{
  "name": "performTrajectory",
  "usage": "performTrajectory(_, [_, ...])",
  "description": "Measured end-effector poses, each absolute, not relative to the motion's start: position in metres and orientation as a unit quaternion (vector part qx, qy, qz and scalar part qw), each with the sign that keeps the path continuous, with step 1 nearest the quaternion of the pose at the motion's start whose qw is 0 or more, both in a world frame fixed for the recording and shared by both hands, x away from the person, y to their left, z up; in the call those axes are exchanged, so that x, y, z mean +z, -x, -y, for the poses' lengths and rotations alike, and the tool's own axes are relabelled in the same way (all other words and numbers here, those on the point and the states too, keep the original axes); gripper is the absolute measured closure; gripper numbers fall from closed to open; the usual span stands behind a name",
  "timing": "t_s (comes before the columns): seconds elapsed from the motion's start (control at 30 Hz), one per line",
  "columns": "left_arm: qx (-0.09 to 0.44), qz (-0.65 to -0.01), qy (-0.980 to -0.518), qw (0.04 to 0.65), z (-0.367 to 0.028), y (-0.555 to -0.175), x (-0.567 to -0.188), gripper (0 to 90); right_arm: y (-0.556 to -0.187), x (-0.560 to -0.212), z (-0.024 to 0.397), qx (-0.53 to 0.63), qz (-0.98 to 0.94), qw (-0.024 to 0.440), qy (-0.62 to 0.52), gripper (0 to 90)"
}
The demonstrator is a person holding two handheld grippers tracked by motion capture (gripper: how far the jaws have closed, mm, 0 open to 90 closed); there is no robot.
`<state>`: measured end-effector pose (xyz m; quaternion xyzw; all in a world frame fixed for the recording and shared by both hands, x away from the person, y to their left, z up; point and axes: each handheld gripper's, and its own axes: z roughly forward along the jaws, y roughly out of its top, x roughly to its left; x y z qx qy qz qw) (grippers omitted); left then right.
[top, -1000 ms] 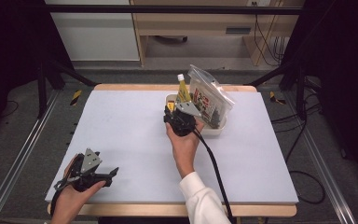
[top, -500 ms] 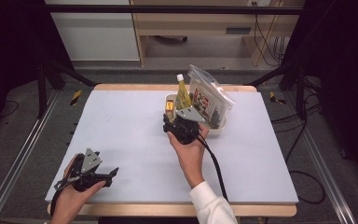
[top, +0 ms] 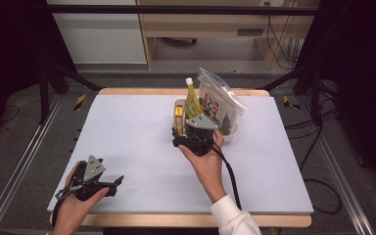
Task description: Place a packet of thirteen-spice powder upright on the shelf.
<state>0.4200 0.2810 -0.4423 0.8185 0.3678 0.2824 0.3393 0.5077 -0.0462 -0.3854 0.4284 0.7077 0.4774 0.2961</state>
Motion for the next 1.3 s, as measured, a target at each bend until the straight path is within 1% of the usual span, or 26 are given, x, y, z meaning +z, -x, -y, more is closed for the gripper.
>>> performTrajectory(0.4, [0.281,-0.361,-0.821,0.343,-0.282,-0.419,-0.443,5.5,-0.484,-0.393,0.075,0.470,-0.724,0.285,-0.416,10.4])
performTrajectory(0.67, [0.282,-0.358,-0.822,0.341,-0.282,-0.418,-0.442,5.0,-0.477,-0.402,0.097,0.458,-0.733,0.280,-0.419,7.4])
performTrajectory(1.3, [0.289,-0.357,-0.821,0.338,-0.283,-0.418,-0.443,5.0,-0.464,-0.414,0.149,0.428,-0.736,0.277,-0.445,6.6])
